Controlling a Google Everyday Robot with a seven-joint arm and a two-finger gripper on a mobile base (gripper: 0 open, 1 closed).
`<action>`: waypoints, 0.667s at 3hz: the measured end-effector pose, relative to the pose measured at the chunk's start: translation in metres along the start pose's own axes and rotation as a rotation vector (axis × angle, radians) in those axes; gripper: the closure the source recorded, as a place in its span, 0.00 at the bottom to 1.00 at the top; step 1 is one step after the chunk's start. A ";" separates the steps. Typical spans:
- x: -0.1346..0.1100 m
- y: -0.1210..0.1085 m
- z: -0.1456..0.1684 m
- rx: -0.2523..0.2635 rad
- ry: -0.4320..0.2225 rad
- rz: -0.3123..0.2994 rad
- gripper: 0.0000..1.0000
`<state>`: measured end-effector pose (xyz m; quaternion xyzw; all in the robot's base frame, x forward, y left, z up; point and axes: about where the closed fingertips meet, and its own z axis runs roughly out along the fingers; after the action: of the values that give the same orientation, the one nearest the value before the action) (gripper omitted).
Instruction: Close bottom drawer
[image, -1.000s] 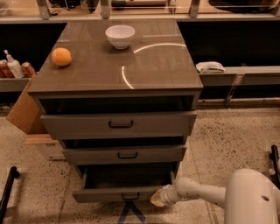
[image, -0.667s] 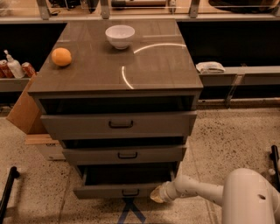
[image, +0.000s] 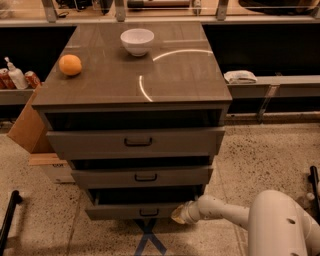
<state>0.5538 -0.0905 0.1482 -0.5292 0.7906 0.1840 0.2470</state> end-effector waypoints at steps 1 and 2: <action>-0.005 -0.018 0.003 0.024 -0.003 0.005 1.00; -0.011 -0.033 0.006 0.041 -0.003 0.009 1.00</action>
Offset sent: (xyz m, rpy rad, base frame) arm 0.0576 -0.0050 0.0042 -0.0177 -0.0465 -0.0521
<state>0.5888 -0.0913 0.1486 -0.5203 0.7962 0.1694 0.2582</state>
